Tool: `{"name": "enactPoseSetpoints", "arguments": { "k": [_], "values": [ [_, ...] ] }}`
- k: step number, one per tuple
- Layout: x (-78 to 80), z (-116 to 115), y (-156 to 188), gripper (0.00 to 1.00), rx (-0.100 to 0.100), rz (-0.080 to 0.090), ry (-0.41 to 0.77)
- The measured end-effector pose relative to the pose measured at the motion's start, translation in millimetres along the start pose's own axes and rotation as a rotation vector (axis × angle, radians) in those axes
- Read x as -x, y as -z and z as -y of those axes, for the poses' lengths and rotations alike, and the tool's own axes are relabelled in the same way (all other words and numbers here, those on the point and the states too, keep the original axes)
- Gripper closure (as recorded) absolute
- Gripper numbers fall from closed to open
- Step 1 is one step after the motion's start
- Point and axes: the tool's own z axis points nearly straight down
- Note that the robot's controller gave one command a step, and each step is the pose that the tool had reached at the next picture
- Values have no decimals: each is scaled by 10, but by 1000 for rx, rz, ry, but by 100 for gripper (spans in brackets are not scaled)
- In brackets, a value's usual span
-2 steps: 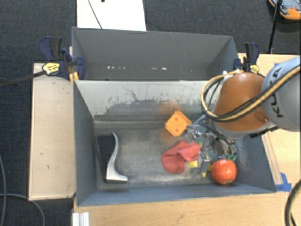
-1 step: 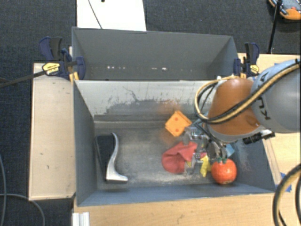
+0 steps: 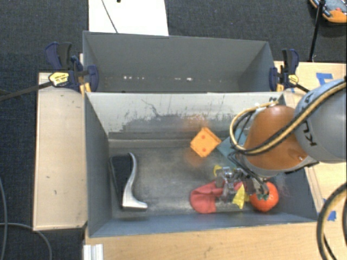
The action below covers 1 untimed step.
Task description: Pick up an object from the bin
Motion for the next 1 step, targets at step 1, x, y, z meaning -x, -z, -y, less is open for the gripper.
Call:
{"name": "enactPoseSetpoints", "arguments": {
  "k": [1],
  "values": [
    [0, 0, 0, 100, 0, 0, -1]
  ]
}}
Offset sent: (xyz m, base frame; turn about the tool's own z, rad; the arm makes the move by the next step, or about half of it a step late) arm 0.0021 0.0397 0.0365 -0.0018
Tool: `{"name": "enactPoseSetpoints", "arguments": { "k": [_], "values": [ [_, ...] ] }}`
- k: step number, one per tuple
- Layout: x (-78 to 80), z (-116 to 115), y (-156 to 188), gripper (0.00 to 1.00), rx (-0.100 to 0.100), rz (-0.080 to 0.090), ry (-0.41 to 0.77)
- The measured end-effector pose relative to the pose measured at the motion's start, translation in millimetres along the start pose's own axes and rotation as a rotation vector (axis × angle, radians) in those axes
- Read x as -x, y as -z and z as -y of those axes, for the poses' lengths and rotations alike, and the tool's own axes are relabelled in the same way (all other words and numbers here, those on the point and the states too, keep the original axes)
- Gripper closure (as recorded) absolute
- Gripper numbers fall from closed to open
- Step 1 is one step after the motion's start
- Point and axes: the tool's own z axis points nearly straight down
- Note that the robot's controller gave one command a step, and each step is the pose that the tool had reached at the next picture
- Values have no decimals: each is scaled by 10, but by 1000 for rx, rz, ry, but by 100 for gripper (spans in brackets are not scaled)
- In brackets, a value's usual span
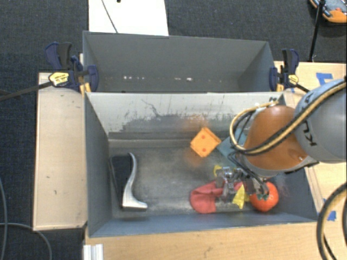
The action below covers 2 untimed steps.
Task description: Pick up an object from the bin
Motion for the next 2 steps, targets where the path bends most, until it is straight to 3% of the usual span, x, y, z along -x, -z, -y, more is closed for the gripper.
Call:
{"name": "enactPoseSetpoints", "arguments": {
  "k": [1, 2],
  "values": [
    [36, -297, 275, 100, 0, -2, 1],
    [28, -341, 812, 100, 1, -7, 12]
  ]
}}
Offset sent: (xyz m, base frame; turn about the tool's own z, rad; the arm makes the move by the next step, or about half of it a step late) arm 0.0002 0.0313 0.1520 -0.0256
